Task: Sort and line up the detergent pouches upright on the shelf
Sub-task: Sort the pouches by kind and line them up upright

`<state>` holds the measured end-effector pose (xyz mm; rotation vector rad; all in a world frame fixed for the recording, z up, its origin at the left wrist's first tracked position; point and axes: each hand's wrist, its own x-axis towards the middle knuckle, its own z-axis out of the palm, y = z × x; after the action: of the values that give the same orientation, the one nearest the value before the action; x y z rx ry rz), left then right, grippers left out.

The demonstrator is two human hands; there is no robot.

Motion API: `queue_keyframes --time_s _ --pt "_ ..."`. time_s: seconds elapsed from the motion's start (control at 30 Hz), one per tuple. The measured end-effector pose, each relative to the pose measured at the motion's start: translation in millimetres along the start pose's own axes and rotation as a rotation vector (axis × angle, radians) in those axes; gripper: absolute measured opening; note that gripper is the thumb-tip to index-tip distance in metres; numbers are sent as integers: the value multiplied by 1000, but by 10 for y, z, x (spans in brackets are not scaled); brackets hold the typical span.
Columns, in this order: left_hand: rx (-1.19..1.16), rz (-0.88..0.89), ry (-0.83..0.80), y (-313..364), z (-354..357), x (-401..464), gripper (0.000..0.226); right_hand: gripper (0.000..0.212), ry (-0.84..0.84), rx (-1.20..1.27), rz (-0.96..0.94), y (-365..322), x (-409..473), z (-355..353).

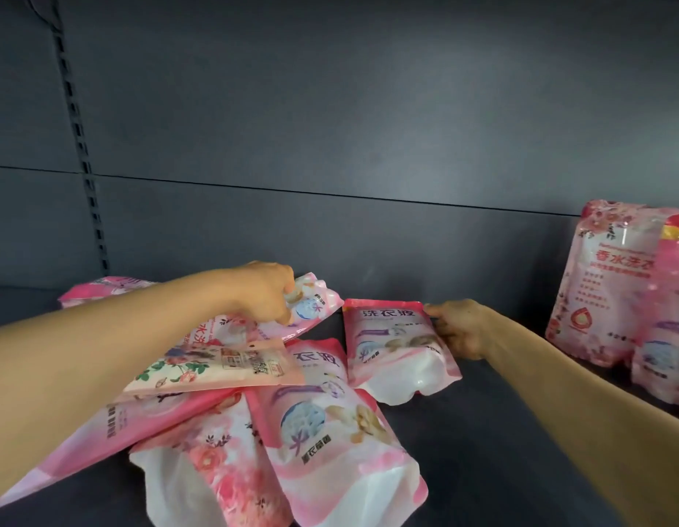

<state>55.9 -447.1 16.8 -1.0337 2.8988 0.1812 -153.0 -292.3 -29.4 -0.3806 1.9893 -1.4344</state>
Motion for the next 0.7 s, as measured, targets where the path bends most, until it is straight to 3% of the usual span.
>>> queue_keyframes --time_s 0.13,0.37,0.43,0.57,0.7 --pt "71 11 -14 108 18 133 45 10 -9 -102 54 -57 242 108" --pt "196 -29 7 171 215 242 82 16 -23 -118 -48 -209 392 210" --pt "336 -16 90 225 267 225 69 16 -19 -107 -26 -180 411 186" --pt "532 157 231 342 286 165 10 23 -8 -153 -3 -105 426 196" --pt "471 289 275 328 384 241 49 28 57 -197 -8 -89 393 192"
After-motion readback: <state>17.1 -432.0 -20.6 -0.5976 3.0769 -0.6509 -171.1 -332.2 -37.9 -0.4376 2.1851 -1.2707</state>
